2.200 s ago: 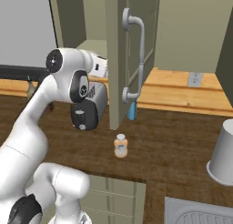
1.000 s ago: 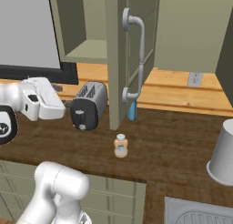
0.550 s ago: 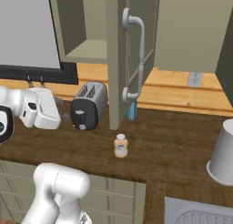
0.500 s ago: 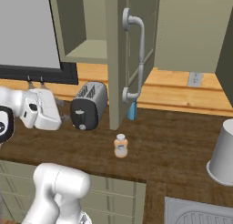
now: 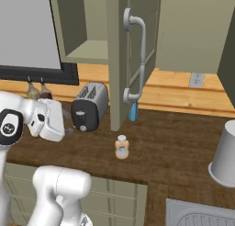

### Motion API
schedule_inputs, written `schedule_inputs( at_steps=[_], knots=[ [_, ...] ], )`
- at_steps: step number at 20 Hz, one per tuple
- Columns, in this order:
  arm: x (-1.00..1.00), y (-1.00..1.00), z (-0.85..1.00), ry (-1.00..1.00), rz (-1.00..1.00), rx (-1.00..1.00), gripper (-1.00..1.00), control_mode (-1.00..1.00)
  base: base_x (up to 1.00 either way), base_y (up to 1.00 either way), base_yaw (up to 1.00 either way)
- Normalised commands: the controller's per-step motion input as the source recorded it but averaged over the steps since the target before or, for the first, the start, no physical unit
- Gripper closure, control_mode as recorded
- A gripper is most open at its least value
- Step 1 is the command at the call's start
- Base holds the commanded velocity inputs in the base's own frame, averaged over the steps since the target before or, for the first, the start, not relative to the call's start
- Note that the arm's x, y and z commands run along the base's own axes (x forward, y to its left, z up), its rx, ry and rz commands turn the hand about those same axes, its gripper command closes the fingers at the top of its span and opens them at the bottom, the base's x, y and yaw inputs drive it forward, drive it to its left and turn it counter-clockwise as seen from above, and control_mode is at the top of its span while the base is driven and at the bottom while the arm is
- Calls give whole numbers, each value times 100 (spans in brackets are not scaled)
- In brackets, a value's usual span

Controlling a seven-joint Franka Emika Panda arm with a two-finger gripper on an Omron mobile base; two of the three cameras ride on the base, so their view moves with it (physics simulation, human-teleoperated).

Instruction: Put the shaker and condiment bottle from the counter next to their counterparts in the cabinet.

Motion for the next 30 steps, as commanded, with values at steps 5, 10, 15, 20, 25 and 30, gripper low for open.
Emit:
schedule_inputs(
  at_steps=[5,10,15,20,25,30],
  knots=[
    [0,-5,-54,3,0,0,-100,-100,0,0,0],
    [0,-43,-80,-3,2,0,-100,-100,0,0,0],
    [3,-53,-82,-9,4,0,-100,-100,0,0,0],
    [20,-33,-79,-13,8,0,-100,-100,0,0,0],
    [7,-14,-43,-4,7,0,-100,-100,0,0,0],
    [14,-15,-32,0,1,1,-100,-100,0,0,0]
  ],
)
